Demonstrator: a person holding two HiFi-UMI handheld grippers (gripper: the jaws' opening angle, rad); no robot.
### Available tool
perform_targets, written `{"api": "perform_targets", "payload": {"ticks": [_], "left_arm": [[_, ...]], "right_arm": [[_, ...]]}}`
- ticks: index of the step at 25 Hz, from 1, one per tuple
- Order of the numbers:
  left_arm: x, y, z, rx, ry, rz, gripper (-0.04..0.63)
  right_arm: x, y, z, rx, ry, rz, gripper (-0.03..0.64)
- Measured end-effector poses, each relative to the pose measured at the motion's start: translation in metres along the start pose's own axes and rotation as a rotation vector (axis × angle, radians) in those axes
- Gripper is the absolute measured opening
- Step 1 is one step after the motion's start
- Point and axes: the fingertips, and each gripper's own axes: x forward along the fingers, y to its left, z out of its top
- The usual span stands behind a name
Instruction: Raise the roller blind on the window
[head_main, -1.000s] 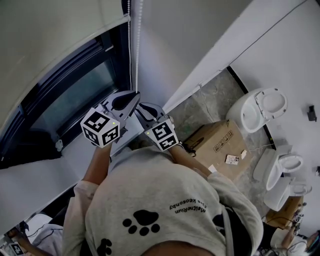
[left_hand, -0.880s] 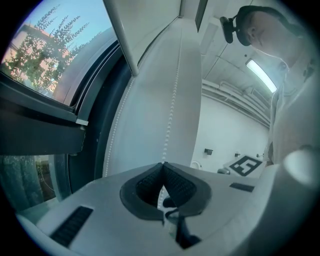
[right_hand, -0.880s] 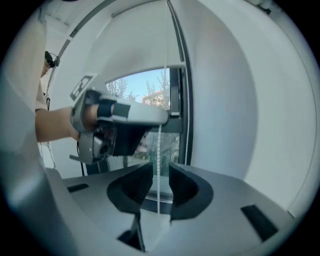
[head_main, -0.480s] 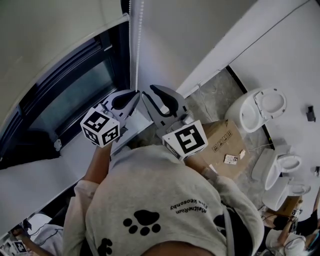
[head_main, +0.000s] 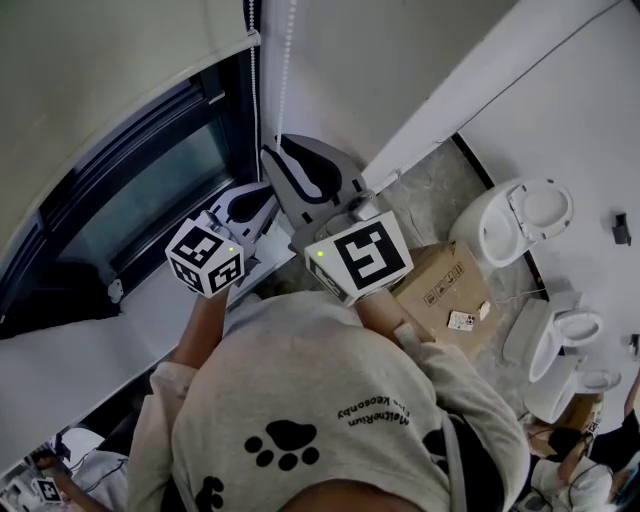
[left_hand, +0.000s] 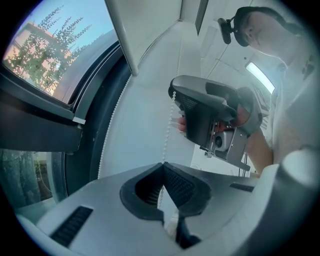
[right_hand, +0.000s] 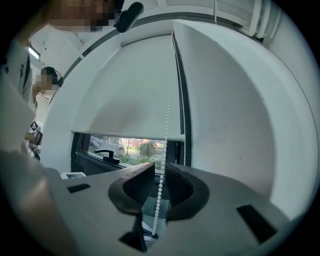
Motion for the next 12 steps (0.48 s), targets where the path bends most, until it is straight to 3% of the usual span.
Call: {"api": "perform_targets", "payload": {"ticks": [3,12], "left_arm": [[-0.0004,-0.0009,-0.0001,-0.001,-0.005,-0.001,0.008],[-0.0046,-0.0017,-0.0012,0.016,-0.02,0.014,0.008]], "right_arm": [[0.0022,-0.0025,0.0021,0.008,-0.001,-0.006,0.017],[-0.004,-0.0031,0.0009,0.057,-0.034,-0.011,0.011]]}}
